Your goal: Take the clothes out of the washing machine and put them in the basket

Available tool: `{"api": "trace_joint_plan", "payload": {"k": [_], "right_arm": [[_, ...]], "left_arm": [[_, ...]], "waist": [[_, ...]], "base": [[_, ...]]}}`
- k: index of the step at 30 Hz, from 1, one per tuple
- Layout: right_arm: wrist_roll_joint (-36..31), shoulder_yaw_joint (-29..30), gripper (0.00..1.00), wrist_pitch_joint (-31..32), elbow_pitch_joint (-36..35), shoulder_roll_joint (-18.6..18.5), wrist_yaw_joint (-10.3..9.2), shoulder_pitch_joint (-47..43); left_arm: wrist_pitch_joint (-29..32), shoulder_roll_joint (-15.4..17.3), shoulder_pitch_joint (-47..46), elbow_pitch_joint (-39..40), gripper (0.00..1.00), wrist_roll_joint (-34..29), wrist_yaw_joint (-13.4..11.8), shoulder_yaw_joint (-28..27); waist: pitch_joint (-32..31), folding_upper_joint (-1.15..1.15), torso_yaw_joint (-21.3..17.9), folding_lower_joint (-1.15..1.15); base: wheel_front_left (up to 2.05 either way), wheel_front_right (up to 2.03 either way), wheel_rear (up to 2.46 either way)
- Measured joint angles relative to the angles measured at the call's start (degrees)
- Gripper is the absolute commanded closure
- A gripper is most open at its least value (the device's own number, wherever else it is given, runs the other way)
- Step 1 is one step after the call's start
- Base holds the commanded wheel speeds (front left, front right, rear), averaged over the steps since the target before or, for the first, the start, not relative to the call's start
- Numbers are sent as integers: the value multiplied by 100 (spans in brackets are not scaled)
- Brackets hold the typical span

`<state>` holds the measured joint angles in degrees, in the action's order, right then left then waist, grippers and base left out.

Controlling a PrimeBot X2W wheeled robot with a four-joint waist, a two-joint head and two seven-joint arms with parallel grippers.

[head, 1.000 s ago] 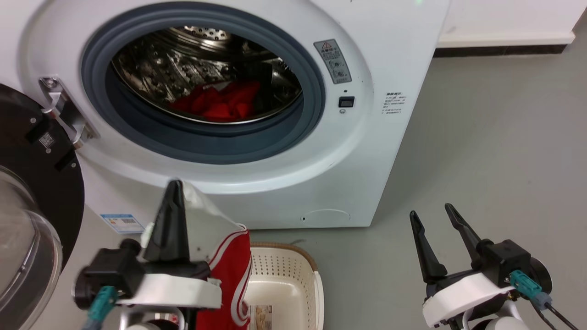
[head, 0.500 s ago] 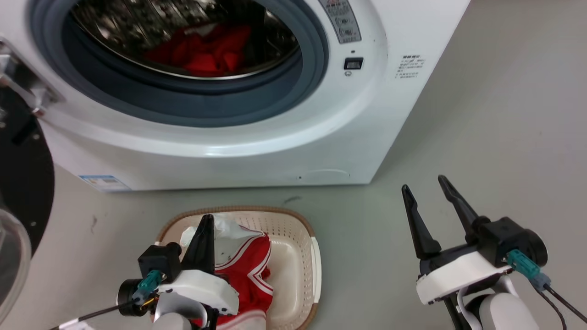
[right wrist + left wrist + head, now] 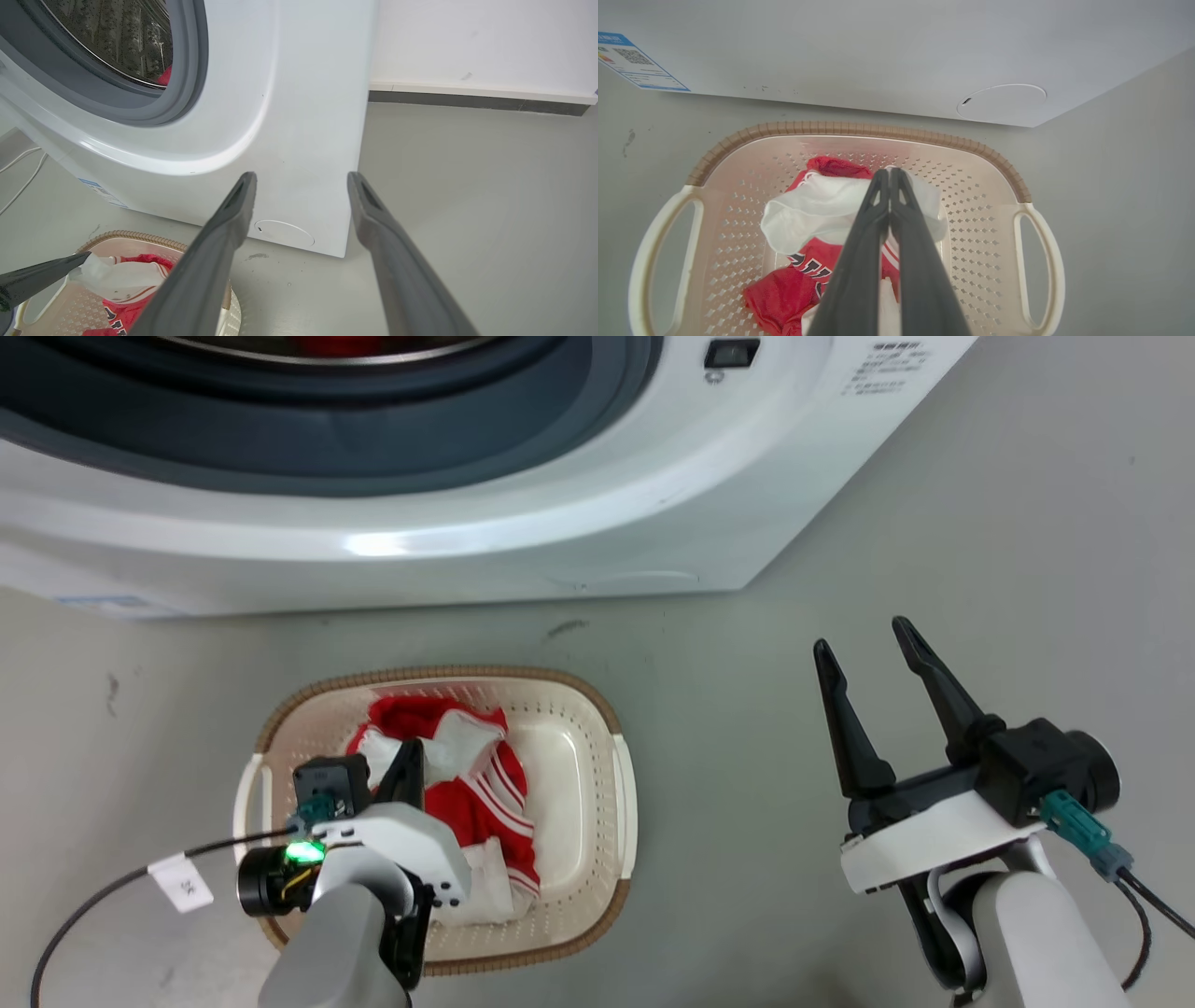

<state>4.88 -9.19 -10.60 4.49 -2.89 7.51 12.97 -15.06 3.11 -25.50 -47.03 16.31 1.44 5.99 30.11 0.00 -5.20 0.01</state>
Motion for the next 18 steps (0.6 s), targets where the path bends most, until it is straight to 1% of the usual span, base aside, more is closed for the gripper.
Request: {"api": "trace_joint_plan", "payload": {"k": [6,10,15,18], "right_arm": [[-16,-100,0,-62,10,1,0,254],[10,-179,0,-132,80,2,0,380],[66,-235,0,-200,134,1,0,474],[79,-229,0,-227,180,0,0,494]], "left_arm": [[-1,32,-759,-988,100,-152,-14,-16],[-1,75,-968,-1640,100,-129,-36,-74],[-1,181,-1134,-2140,100,-38,-78,-171],[-1,223,-1148,-2284,100,19,-88,-215]], "waist": [[557,0,-87,0],[821,0,-193,0],[1017,0,-365,0],[1089,0,-420,0]], "base": [[0,0,0],[0,0,0],[0,0,0],[0,0,0]]}}
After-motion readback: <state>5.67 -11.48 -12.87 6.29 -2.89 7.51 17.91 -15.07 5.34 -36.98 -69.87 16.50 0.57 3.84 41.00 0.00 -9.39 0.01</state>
